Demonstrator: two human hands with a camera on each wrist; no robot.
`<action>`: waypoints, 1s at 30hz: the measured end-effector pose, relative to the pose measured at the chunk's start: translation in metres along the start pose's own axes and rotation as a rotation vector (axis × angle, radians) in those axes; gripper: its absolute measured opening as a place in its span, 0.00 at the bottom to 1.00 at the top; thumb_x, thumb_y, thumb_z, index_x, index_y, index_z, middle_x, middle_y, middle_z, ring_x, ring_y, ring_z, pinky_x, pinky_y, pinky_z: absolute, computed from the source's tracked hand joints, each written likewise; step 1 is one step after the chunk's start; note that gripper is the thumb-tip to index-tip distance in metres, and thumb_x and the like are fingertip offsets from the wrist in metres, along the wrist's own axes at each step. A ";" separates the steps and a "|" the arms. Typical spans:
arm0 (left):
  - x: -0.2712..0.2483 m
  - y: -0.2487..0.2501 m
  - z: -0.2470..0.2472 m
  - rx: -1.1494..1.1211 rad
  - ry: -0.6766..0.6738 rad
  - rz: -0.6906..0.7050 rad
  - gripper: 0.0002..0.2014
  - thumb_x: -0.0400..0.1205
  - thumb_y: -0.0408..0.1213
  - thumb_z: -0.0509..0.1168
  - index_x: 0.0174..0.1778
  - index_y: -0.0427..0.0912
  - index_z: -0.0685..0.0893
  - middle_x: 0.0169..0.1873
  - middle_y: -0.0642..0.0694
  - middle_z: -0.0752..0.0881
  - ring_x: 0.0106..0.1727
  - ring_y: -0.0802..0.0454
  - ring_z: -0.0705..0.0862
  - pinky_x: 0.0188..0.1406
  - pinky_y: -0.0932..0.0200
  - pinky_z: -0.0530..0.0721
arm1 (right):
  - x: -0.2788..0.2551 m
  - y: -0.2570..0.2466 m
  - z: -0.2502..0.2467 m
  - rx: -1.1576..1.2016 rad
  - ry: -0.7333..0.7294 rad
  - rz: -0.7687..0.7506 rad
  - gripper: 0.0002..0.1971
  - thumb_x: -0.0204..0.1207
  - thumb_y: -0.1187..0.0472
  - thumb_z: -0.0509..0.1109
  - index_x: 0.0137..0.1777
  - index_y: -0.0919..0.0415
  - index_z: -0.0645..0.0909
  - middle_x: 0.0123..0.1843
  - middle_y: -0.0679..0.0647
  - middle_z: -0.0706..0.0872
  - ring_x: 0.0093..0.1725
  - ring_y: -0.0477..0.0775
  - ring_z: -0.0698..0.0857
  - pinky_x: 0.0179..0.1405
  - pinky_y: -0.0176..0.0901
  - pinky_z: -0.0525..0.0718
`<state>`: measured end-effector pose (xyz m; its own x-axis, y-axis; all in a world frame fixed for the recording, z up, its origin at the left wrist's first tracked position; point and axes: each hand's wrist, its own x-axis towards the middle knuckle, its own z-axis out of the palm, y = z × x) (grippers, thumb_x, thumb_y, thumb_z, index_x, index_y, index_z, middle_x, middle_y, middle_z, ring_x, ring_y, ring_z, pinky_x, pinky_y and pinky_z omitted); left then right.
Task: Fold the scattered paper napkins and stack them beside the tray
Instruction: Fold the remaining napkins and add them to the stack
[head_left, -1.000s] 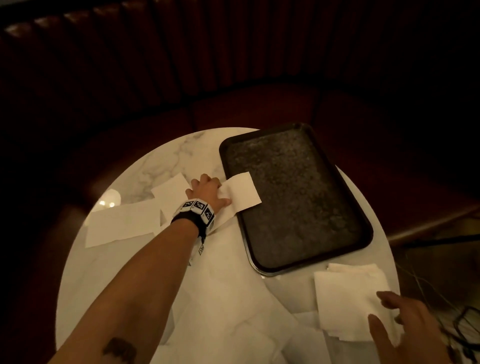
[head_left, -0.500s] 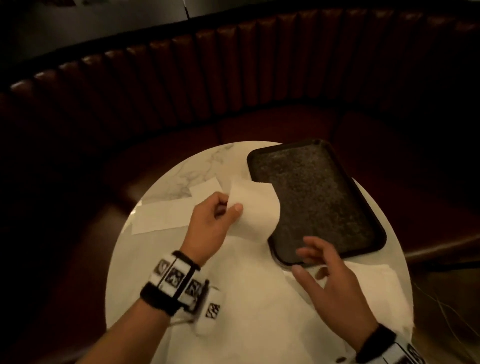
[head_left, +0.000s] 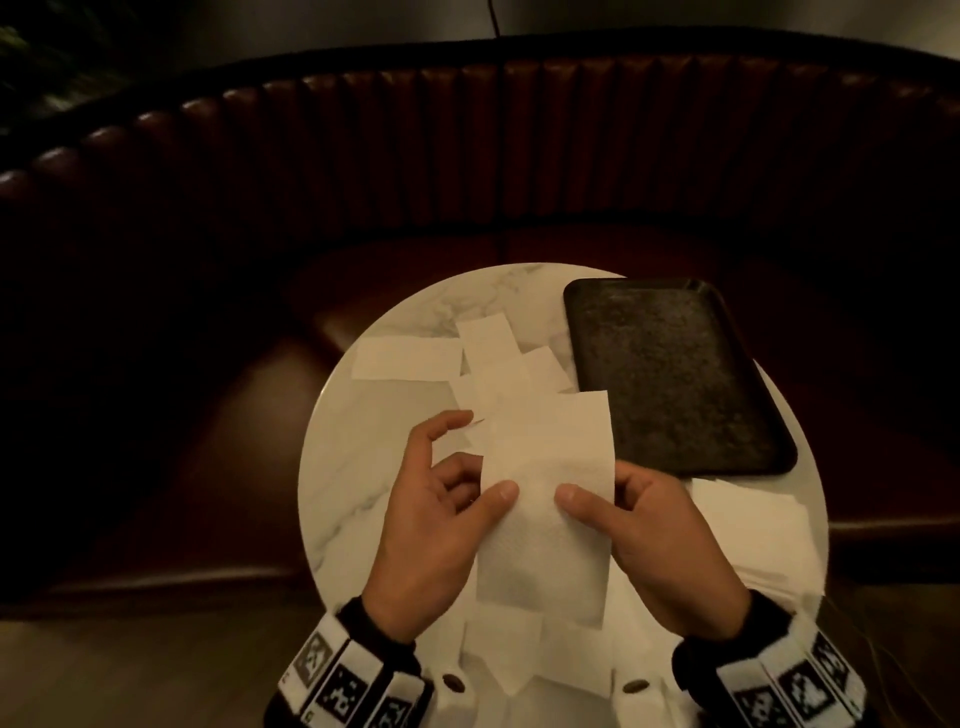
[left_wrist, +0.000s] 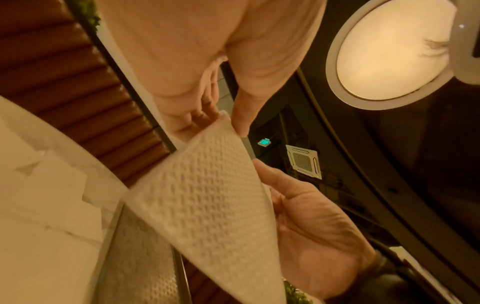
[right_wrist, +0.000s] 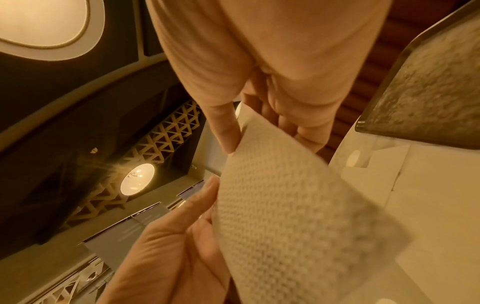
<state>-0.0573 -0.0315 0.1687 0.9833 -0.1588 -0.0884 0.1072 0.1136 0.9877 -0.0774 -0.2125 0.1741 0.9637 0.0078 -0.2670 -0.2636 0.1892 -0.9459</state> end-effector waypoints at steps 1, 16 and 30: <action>-0.004 0.000 -0.005 0.041 -0.007 0.037 0.30 0.76 0.24 0.73 0.68 0.55 0.73 0.44 0.38 0.90 0.47 0.41 0.91 0.48 0.52 0.90 | -0.004 0.002 0.003 0.014 0.000 -0.003 0.12 0.74 0.69 0.70 0.56 0.60 0.85 0.50 0.54 0.93 0.51 0.53 0.91 0.44 0.38 0.88; -0.025 0.001 -0.010 0.484 -0.030 0.193 0.10 0.79 0.39 0.73 0.52 0.59 0.88 0.47 0.59 0.88 0.48 0.51 0.86 0.51 0.50 0.86 | -0.040 0.008 0.014 -0.458 0.200 -0.292 0.17 0.69 0.63 0.79 0.52 0.40 0.85 0.50 0.33 0.88 0.51 0.42 0.87 0.50 0.45 0.88; -0.022 0.005 0.001 0.686 0.008 0.202 0.03 0.77 0.47 0.72 0.42 0.63 0.89 0.46 0.61 0.78 0.57 0.61 0.77 0.52 0.68 0.73 | -0.036 0.002 0.008 -0.830 0.196 -0.359 0.11 0.66 0.37 0.75 0.46 0.37 0.86 0.62 0.29 0.75 0.69 0.35 0.68 0.64 0.39 0.71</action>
<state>-0.0781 -0.0283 0.1761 0.9756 -0.1920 0.1063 -0.1908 -0.5029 0.8430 -0.1122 -0.2049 0.1836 0.9890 -0.0956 0.1125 0.0298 -0.6169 -0.7865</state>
